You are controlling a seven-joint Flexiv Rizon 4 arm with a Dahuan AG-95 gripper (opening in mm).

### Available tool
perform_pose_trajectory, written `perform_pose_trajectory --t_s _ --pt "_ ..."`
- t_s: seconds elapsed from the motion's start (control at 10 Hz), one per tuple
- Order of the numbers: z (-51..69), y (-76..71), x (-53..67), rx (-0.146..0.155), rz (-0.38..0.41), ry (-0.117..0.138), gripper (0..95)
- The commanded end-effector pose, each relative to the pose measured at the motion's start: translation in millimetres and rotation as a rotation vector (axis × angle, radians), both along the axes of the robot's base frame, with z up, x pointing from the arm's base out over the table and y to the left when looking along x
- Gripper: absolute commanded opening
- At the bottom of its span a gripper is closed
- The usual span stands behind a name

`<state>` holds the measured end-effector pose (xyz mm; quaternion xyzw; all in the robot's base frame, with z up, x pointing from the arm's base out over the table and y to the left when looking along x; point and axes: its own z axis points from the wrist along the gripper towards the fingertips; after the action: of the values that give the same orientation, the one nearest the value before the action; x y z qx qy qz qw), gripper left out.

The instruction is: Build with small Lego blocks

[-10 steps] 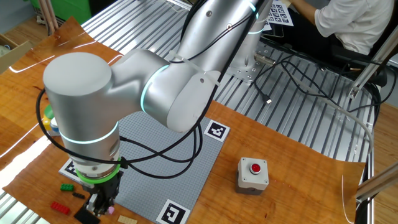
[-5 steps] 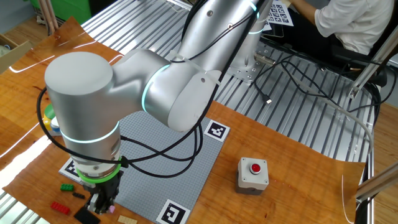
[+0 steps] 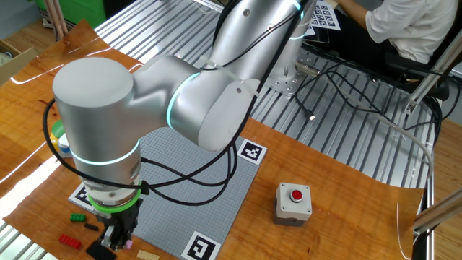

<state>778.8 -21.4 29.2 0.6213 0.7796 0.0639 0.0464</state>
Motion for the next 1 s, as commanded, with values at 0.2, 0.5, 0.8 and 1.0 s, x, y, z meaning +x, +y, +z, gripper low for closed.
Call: perform_pose_trajectory --t_s 0.2,0.5,0.8,1.0 --pt "14.2 5.1 -2.0 -0.025 0.165 -0.004 0.0" --pt "24.5 12.1 -23.5 -0.054 0.473 -0.019 0.0" --pt "23.2 19.4 -53.1 -0.056 0.837 -0.058 0.0" --pt "17.5 22.8 -71.2 -0.079 1.006 -0.065 0.0"
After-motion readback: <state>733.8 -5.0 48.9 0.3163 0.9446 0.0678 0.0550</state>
